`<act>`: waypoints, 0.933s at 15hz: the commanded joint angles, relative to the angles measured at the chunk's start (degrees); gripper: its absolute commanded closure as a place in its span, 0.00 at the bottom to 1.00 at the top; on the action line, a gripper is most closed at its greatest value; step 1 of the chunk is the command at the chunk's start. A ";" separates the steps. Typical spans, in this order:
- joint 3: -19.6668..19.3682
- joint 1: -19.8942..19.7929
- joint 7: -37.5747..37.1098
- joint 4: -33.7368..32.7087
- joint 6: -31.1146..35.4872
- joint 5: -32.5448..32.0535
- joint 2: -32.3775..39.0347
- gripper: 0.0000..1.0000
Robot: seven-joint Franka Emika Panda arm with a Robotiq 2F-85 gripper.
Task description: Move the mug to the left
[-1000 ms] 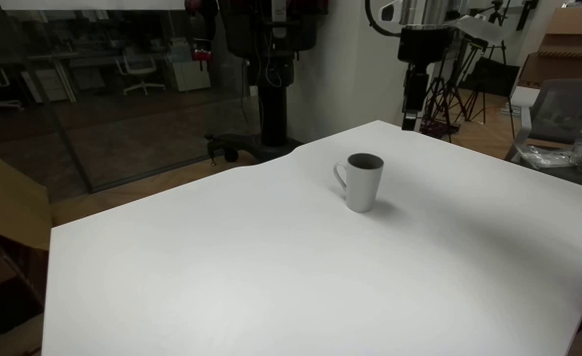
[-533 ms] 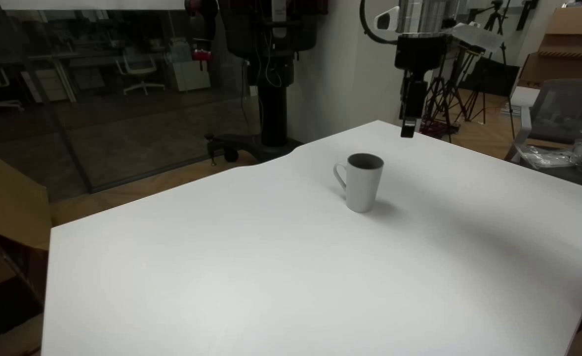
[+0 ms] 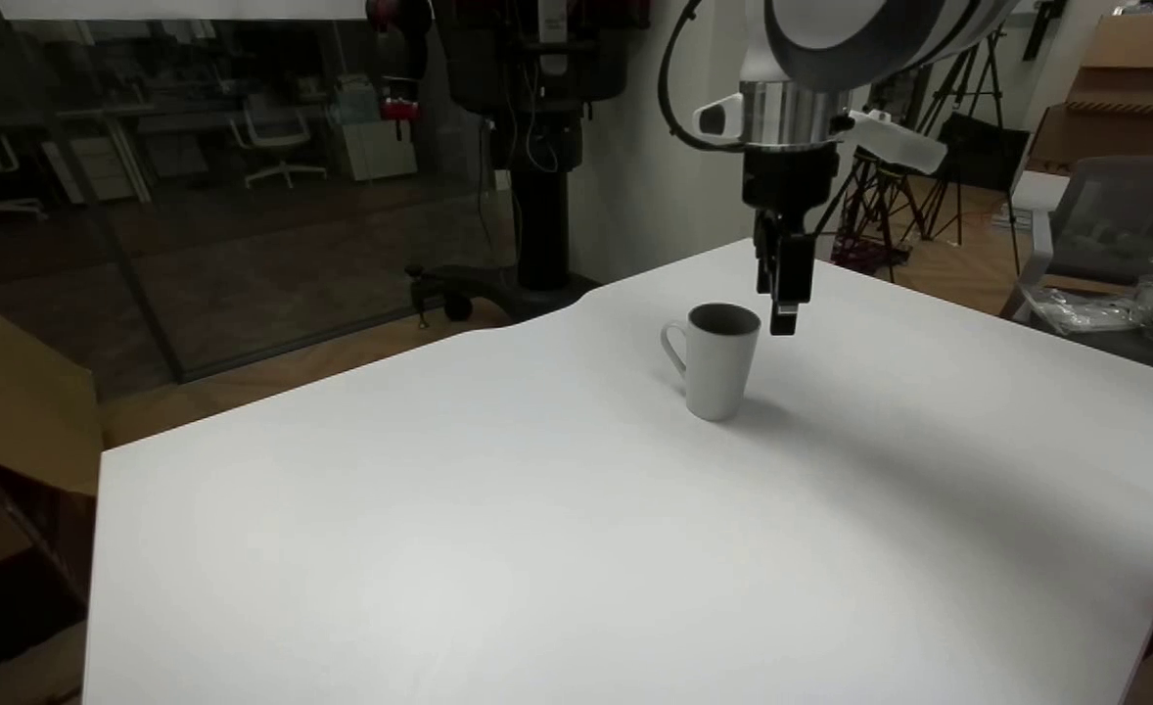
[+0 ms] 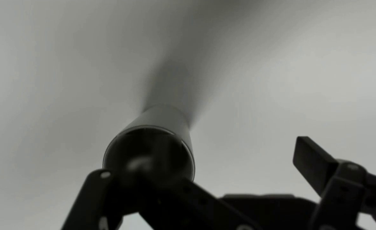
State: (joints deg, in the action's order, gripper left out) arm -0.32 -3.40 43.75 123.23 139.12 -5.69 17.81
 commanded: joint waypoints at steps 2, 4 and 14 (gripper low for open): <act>0.86 -0.90 -0.29 -0.51 -0.12 -0.47 0.45 0.00; 0.23 -0.26 -2.96 -1.27 3.15 -1.56 1.80 0.00; 1.45 -0.92 -5.76 -8.93 8.88 -3.10 12.13 0.00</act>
State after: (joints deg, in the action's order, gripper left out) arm -0.12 -3.48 39.78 118.34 149.11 -8.52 26.78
